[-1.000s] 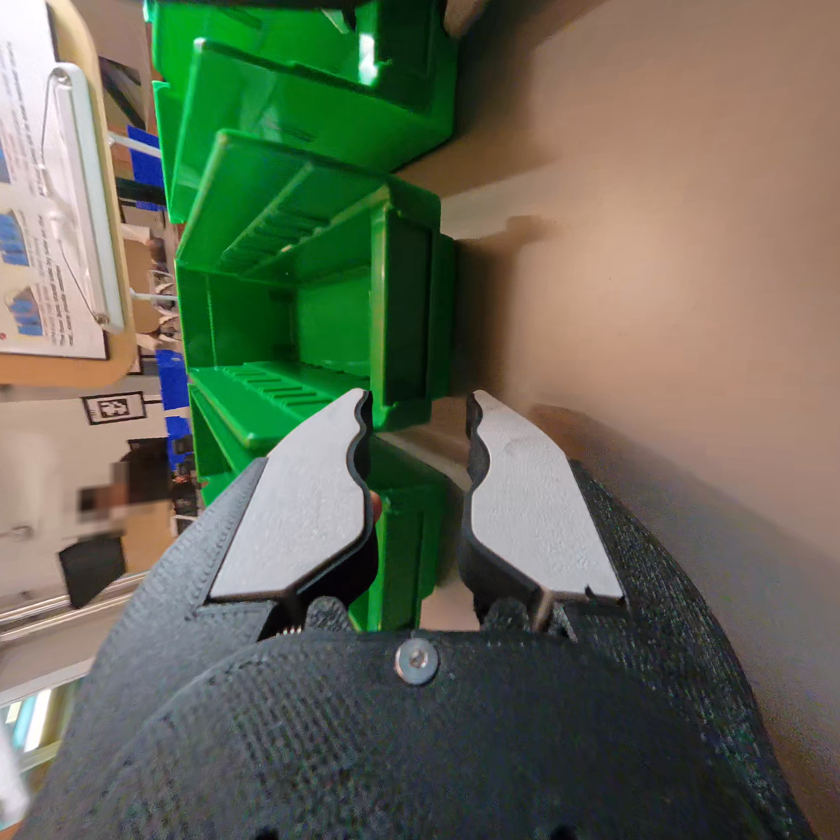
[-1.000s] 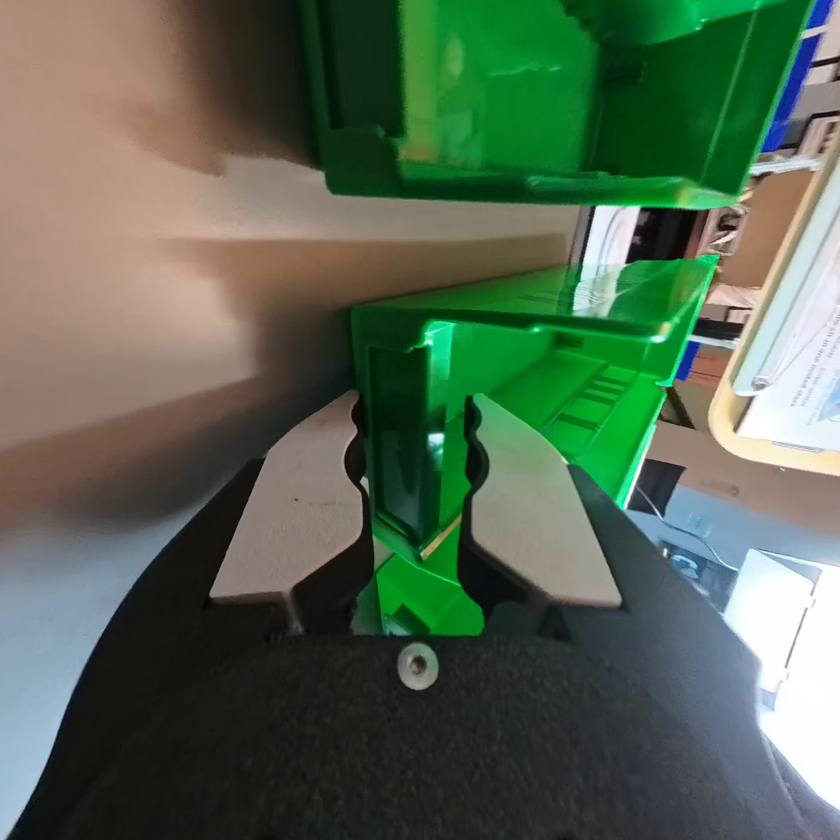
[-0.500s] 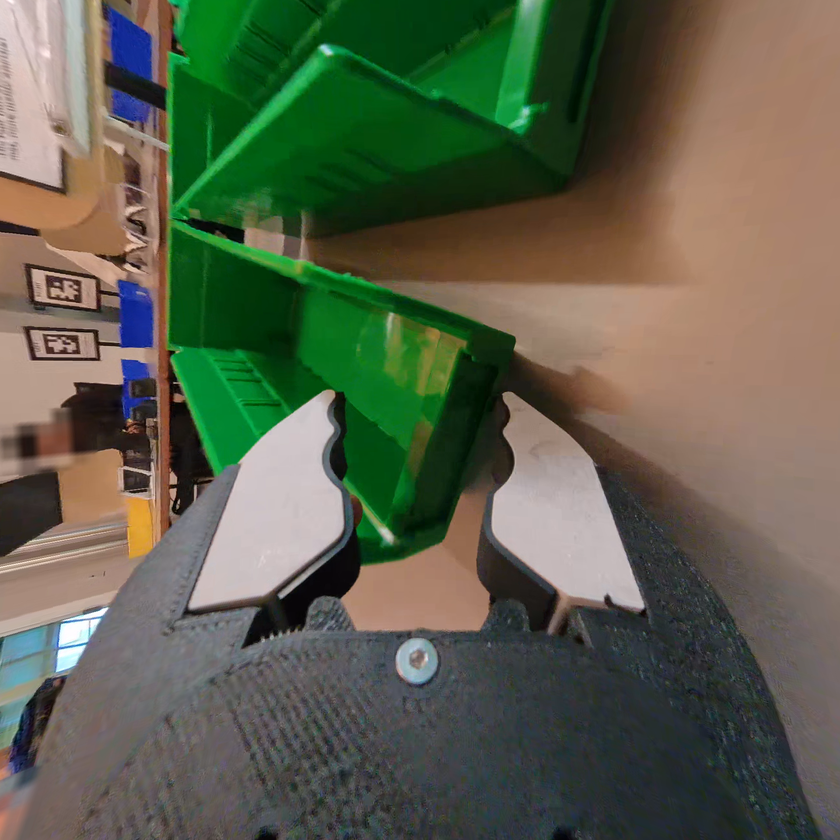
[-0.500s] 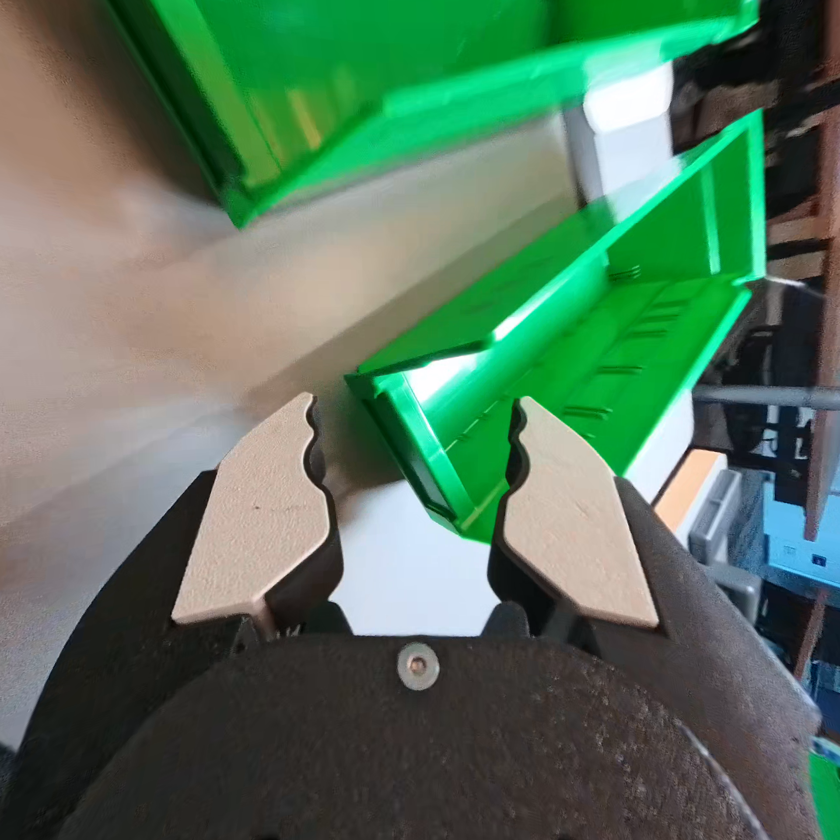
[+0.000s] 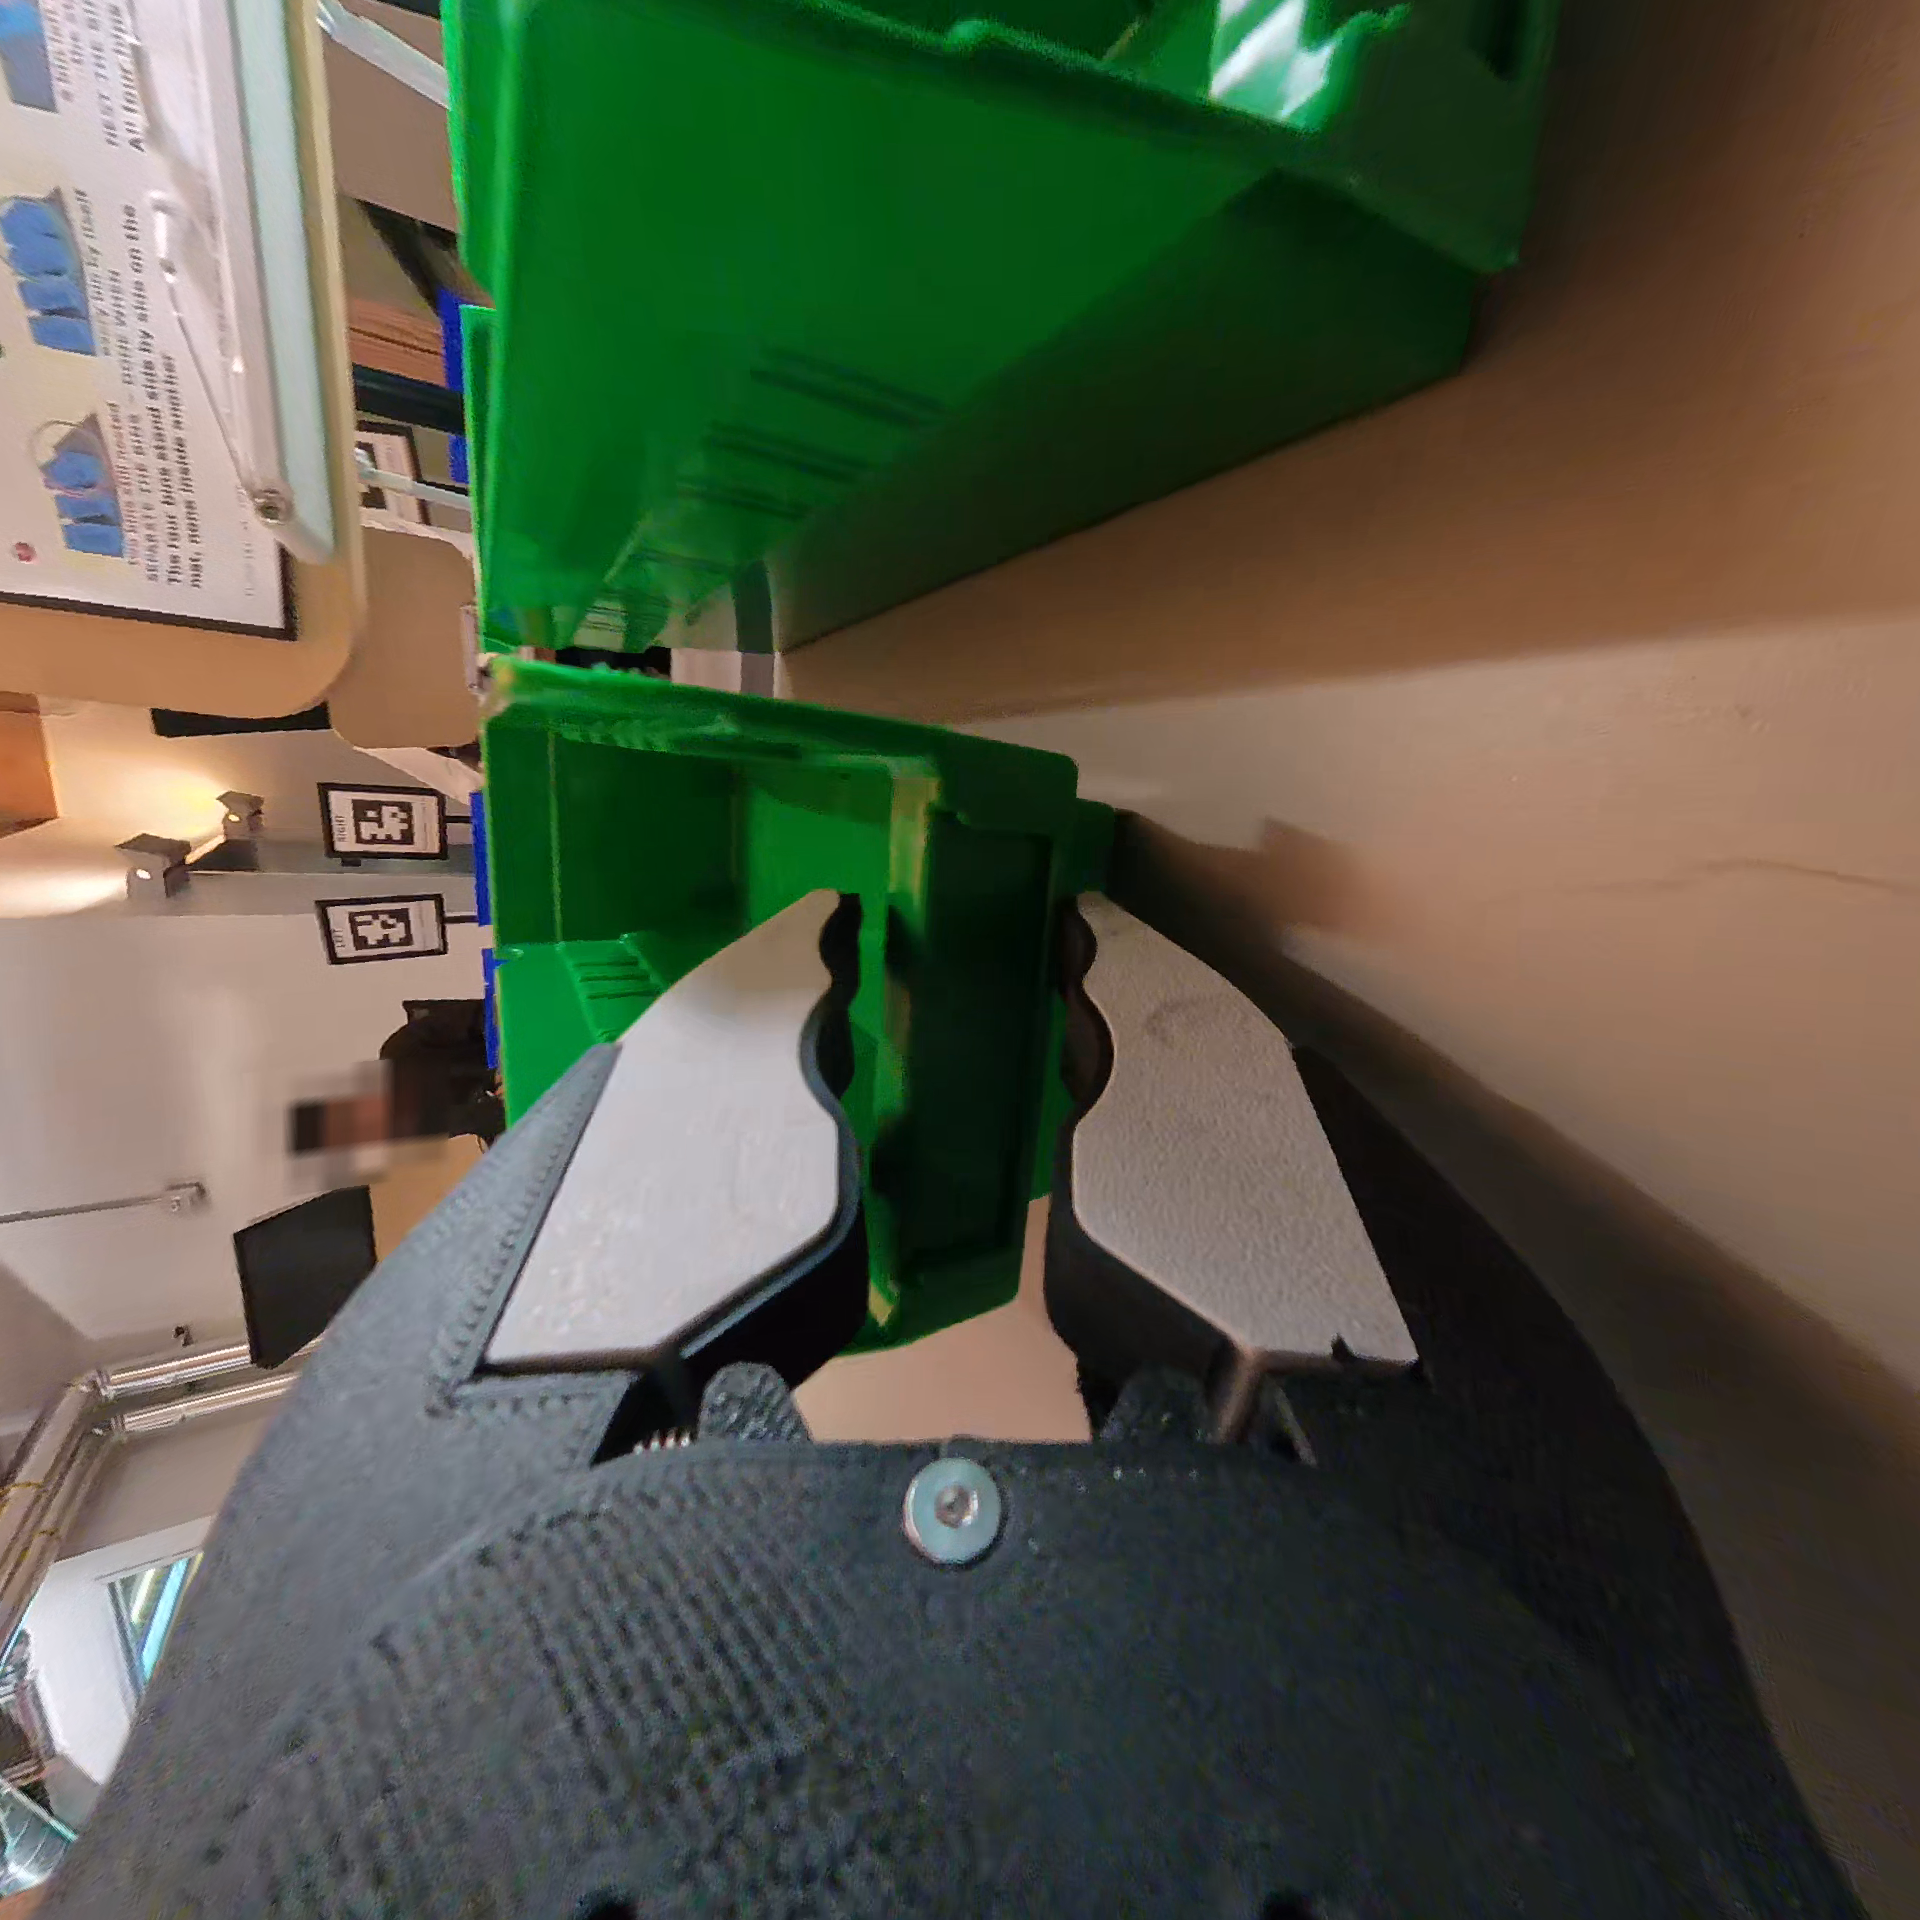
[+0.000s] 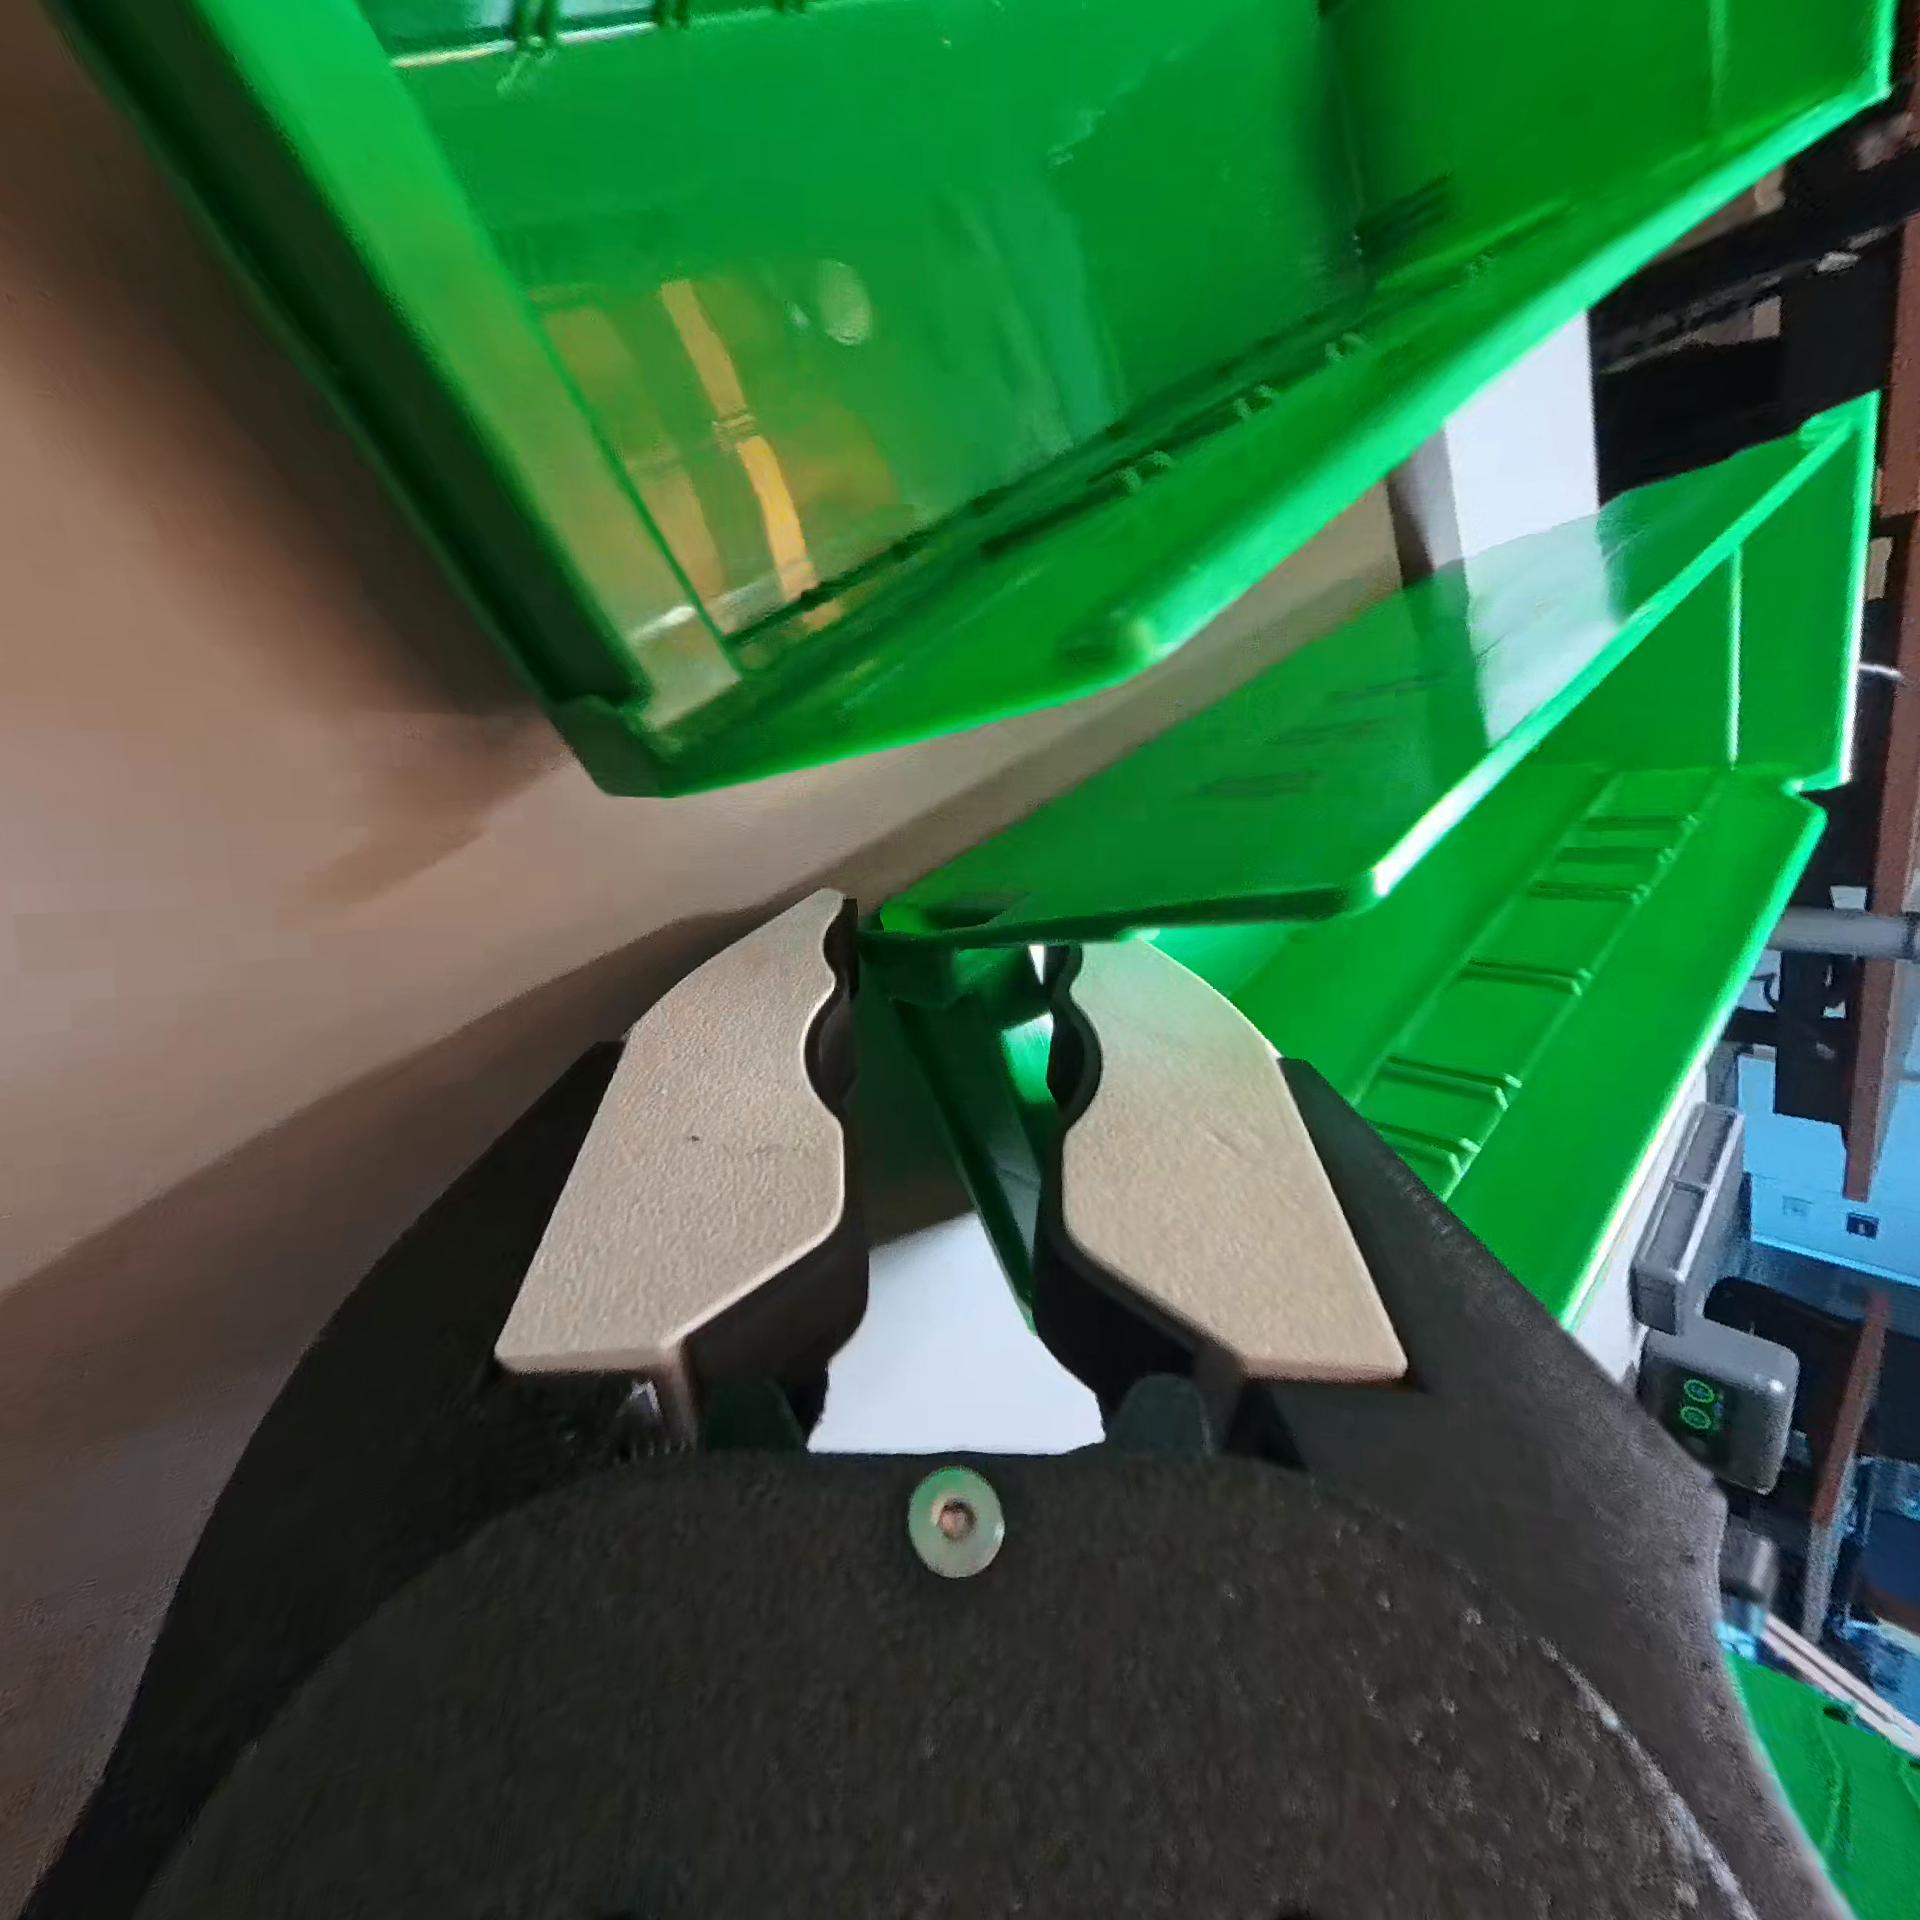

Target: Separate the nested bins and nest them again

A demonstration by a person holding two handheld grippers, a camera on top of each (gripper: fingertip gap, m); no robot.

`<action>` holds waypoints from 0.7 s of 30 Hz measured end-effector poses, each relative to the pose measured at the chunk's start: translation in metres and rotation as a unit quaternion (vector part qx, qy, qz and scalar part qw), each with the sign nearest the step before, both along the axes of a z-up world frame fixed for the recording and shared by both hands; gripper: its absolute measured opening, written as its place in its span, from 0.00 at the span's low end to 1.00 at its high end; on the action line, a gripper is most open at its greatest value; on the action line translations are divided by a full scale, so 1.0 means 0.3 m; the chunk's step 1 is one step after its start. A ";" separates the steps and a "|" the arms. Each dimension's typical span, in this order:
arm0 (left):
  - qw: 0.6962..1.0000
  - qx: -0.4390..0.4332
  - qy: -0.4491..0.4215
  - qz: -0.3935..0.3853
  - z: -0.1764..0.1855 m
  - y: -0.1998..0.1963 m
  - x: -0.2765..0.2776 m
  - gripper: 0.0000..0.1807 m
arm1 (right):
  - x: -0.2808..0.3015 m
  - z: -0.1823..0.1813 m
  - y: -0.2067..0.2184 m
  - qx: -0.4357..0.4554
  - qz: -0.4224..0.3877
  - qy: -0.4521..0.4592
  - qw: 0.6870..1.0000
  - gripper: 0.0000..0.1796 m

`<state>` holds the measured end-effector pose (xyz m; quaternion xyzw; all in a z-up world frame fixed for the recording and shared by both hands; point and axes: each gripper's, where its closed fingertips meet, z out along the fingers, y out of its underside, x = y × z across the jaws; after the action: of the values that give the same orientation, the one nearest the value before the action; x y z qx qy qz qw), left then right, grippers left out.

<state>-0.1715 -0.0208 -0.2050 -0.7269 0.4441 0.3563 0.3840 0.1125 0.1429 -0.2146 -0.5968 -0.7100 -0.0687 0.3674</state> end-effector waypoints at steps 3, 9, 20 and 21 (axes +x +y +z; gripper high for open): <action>0.999 0.025 -0.032 0.003 0.052 -0.029 0.005 0.31 | 0.002 0.023 -0.012 0.016 0.008 0.006 1.000 0.21; 0.977 0.040 -0.190 -0.088 0.203 -0.121 0.274 0.25 | -0.067 0.209 -0.245 -0.005 0.124 0.057 0.991 0.24; 0.996 -0.062 -0.060 -0.023 0.027 0.037 0.402 0.13 | -0.277 -0.010 -0.266 0.012 0.155 -0.041 0.987 0.18; 0.997 -0.047 -0.047 -0.033 0.034 0.045 0.394 0.09 | -0.273 -0.009 -0.264 0.012 0.146 -0.040 0.988 0.18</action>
<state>-0.0534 -0.0072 -0.1947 -0.7446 0.4658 0.2877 0.3818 0.0305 0.0638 -0.2175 -0.4791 -0.8026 -0.0465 0.3523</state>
